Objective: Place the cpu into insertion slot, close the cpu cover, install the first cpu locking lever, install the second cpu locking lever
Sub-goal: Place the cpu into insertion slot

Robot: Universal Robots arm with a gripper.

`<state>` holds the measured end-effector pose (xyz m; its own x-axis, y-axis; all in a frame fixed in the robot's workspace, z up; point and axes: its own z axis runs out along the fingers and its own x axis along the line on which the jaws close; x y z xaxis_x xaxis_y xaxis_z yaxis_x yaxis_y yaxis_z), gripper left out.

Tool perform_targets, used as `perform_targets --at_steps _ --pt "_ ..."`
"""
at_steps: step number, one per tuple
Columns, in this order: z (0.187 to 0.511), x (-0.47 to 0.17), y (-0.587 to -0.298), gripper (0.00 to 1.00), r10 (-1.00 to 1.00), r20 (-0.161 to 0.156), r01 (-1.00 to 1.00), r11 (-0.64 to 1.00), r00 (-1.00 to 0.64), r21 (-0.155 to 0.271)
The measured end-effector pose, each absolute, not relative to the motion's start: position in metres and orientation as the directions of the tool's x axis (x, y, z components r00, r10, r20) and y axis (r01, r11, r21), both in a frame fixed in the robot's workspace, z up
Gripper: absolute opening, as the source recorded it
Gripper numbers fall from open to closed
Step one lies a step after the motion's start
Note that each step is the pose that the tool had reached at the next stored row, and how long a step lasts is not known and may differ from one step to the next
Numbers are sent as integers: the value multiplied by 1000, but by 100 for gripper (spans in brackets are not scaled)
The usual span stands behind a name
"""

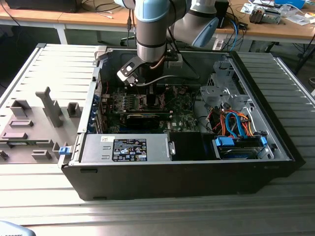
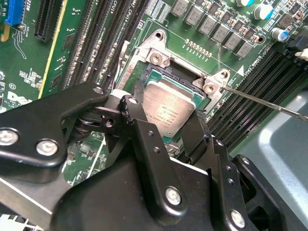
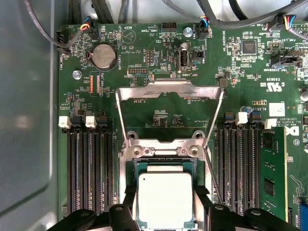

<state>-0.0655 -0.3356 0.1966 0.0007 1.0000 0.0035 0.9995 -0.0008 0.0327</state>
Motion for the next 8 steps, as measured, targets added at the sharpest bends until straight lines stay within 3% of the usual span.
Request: perform_targets --at_steps 8 --pt "196 -65 -336 55 1000 4 999 -1 1 33"
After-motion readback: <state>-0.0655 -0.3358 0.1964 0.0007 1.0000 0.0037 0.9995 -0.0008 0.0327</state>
